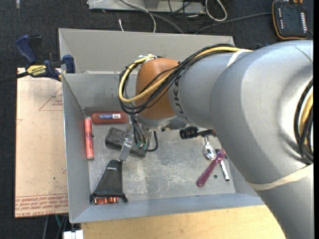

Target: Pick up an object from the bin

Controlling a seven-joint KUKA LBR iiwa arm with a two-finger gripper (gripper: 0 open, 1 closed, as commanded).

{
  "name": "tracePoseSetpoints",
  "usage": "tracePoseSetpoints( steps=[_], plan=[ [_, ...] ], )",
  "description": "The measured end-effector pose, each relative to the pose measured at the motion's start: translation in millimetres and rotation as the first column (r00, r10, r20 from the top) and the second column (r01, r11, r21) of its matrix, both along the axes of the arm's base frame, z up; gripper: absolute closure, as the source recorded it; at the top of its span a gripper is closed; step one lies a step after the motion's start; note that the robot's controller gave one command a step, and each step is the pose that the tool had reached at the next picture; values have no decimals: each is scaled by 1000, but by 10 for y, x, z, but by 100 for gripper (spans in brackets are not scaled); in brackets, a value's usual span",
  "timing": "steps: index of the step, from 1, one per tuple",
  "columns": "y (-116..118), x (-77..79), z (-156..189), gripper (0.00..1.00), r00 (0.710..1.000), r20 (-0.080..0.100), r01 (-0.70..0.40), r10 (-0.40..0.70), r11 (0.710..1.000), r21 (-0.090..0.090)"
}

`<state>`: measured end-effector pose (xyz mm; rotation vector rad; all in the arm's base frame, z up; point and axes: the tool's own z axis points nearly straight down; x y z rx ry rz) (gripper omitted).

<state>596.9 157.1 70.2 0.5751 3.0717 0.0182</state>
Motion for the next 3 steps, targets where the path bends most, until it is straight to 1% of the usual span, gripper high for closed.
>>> tracePoseSetpoints(
  steps=[1, 2, 3],
  plan=[
    [10, -15, 14, 100, 989, -9, -150, 150, 989, -3],
    [10, -15, 15, 100, 989, -9, -150, 150, 989, -3],
    [4, -39, 241, 100, 989, -18, -149, 149, 989, -4]
  ],
)
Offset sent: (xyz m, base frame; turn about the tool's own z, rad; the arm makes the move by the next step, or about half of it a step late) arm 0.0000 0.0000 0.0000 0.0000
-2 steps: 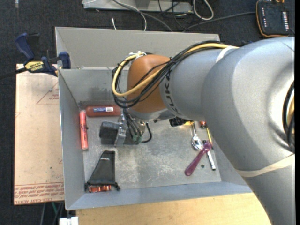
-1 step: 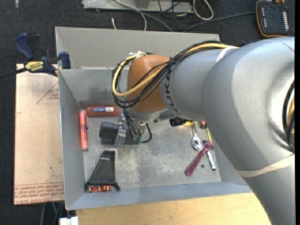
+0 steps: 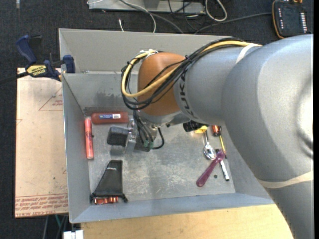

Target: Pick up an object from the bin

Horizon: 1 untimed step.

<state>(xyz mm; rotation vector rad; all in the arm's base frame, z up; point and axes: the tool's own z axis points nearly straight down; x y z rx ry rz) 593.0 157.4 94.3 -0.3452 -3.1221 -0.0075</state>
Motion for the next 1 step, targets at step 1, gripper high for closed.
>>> tracePoseSetpoints(
  steps=[1],
  plan=[
    [5, 18, 239, 100, 1000, 7, 0, 0, 1000, 2]
  ],
)
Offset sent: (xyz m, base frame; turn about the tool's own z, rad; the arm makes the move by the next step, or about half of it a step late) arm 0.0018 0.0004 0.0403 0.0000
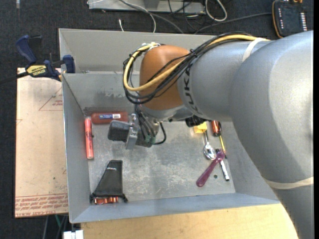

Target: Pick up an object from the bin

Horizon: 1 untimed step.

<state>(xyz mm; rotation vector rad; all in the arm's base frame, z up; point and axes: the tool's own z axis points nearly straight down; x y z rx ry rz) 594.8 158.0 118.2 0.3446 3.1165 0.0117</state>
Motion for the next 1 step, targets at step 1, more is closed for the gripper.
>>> tracePoseSetpoints(
  steps=[1],
  plan=[
    [1, 3, 114, 100, 1000, 1, 1, -1, 1000, 1]
  ],
)
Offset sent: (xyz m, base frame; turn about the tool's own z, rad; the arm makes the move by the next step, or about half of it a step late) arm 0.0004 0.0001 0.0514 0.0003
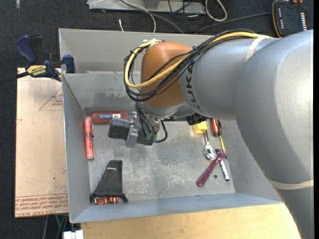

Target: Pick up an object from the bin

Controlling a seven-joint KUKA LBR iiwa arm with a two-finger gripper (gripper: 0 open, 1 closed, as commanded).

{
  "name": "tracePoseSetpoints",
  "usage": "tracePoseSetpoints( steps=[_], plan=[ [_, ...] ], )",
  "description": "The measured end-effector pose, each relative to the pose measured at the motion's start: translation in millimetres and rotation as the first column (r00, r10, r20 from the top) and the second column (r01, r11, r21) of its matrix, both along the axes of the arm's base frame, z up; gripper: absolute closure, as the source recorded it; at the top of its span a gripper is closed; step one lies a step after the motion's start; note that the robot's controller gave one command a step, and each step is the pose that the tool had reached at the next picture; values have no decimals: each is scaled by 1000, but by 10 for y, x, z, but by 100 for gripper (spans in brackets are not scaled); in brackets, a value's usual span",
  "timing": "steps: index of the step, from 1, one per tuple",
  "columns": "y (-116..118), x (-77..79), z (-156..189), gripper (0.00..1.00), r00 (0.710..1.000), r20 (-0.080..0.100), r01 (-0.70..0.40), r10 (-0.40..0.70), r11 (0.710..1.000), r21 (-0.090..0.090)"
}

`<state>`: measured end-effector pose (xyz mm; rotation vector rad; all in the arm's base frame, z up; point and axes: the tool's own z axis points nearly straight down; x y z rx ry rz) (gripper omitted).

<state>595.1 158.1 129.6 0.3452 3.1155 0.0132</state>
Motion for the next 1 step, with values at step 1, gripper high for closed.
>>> tracePoseSetpoints(
  steps=[1],
  plan=[
    [-1, -8, 184, 100, 1000, -3, 0, 0, 1000, 0]
  ],
)
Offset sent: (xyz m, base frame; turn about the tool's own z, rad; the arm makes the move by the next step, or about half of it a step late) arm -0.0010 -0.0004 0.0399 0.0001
